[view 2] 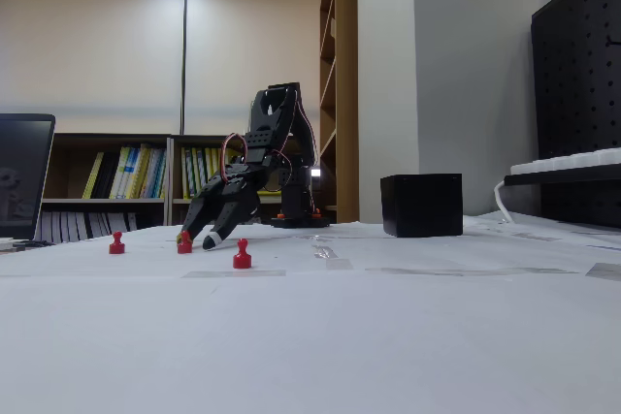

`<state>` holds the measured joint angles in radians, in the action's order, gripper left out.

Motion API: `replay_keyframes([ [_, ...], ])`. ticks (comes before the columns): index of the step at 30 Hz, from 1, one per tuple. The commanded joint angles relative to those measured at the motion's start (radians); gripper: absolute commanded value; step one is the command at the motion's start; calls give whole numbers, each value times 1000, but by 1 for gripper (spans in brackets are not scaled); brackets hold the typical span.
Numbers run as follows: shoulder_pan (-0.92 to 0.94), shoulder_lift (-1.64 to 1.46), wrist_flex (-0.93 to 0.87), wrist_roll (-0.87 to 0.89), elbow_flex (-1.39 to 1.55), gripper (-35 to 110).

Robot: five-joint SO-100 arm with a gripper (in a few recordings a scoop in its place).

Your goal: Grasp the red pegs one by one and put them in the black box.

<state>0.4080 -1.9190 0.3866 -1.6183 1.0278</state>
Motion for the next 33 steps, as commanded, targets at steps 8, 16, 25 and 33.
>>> replay_keyframes([
  [8,9,-57,26,-2,91,14],
  [16,-8,-66,52,-5,94,13],
  [25,-11,-74,71,3,95,5],
  [33,-15,-51,-32,9,91,0],
])
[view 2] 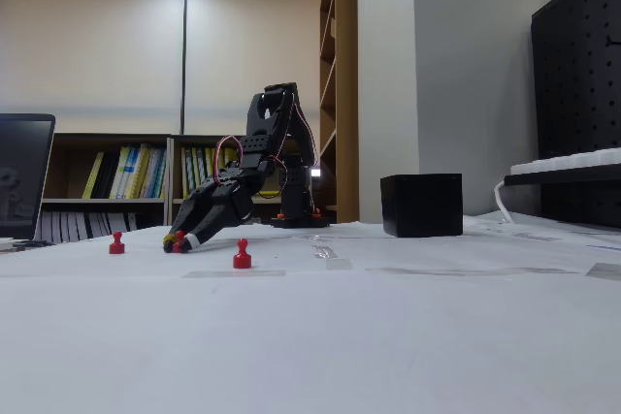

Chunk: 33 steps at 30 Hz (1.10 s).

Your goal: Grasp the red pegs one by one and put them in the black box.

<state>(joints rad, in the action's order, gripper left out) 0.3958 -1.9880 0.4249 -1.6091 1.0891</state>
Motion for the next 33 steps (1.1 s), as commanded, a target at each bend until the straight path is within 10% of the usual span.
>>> replay_keyframes([
  [1,-5,44,-138,0,35,0],
  [15,-138,497,-1629,-201,497,0],
  [23,-334,626,-2184,-354,907,0],
  [33,-989,859,-2134,-738,686,0],
])
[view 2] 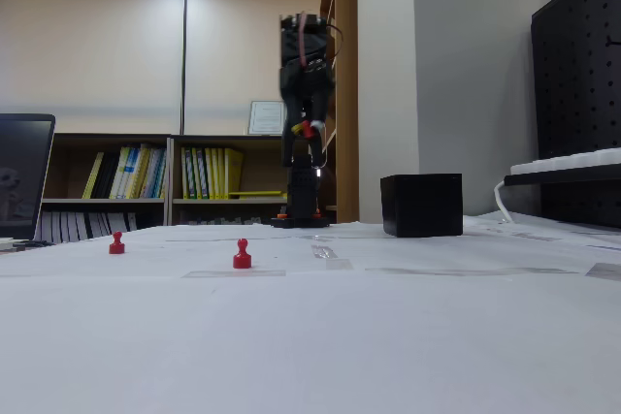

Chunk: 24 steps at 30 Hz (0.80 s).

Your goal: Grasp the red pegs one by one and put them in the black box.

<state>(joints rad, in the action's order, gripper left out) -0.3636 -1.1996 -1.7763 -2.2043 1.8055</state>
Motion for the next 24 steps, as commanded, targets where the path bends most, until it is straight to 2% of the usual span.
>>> replay_keyframes([
  [1,-284,69,112,-186,-55,0],
  [5,-431,5,325,-290,-169,0],
  [10,-474,-163,538,-351,-218,0],
  [18,-442,-290,672,-327,-288,0],
  [24,-430,-296,680,-313,-302,3],
])
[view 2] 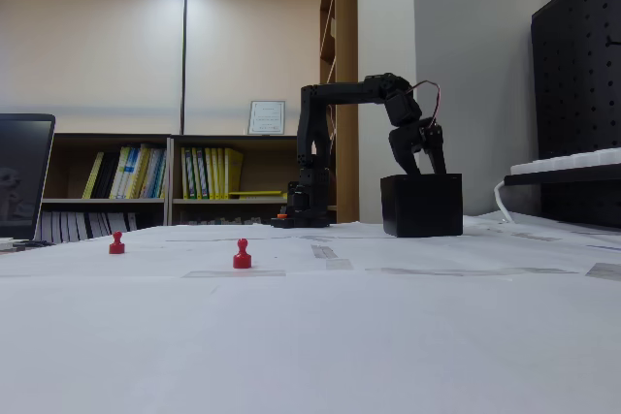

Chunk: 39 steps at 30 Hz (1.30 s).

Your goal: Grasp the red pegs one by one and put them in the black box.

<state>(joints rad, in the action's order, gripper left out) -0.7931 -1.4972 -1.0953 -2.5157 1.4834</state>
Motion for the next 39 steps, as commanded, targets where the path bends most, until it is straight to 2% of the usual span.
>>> replay_keyframes([
  [1,3,5,-5,-5,20,4],
  [8,34,37,-67,-2,63,21],
  [16,97,146,-244,12,293,21],
  [18,150,215,-301,28,385,21],
  [21,290,357,-281,121,354,21],
  [25,558,479,-155,370,49,21],
  [32,1012,594,365,807,-607,21],
  [39,1269,442,811,982,-856,21],
])
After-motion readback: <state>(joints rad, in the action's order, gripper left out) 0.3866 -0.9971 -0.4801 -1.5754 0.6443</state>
